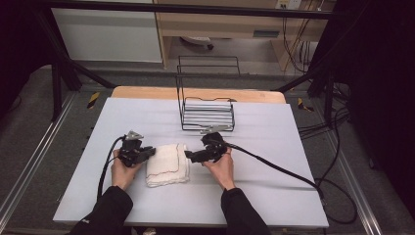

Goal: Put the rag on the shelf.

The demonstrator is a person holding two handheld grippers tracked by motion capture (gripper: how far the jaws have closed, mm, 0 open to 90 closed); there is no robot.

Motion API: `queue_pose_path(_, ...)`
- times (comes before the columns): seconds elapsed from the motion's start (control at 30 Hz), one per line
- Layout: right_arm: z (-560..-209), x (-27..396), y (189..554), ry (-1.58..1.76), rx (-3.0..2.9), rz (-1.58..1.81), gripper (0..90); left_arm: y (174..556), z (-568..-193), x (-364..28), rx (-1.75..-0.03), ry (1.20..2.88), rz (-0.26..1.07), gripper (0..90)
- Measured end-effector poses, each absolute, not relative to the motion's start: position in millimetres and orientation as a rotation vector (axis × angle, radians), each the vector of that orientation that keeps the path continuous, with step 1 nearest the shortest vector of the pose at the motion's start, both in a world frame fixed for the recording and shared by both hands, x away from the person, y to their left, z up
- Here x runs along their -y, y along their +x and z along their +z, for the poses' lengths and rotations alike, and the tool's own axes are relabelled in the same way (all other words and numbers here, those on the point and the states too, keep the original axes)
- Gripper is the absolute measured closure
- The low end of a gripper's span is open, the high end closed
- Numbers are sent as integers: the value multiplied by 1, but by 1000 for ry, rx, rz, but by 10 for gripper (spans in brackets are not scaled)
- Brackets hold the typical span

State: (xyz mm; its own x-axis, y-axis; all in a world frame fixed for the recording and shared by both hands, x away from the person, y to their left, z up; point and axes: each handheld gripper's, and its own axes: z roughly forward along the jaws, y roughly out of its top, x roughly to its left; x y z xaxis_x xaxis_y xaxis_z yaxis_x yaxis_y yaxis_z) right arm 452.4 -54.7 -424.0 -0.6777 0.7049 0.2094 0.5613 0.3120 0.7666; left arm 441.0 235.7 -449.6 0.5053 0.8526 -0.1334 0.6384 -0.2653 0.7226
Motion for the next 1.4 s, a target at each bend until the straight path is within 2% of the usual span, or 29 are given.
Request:
queue_pose_path(0.13,-425,42,463,1181,-2414,1277,73,441,-450,-236,-1214,2008,370,779)
queue_pose_path(0.33,-430,21,475,1184,-2440,1235,141,441,-450,-236,-1213,2007,368,779)
queue_pose_path(0.53,-438,9,481,1166,-2456,1198,238,441,-450,-236,-1214,2002,363,778)
queue_pose_path(0.9,-450,5,484,1151,-2490,1171,498,442,-450,-237,-1210,2001,361,775)
queue_pose_path(1.1,-450,4,482,1216,-2492,1178,551,442,-450,-236,-1209,2002,362,775)
queue_pose_path(1.4,-449,4,482,1275,-2523,1203,719,442,-450,-237,-1211,1999,352,775)
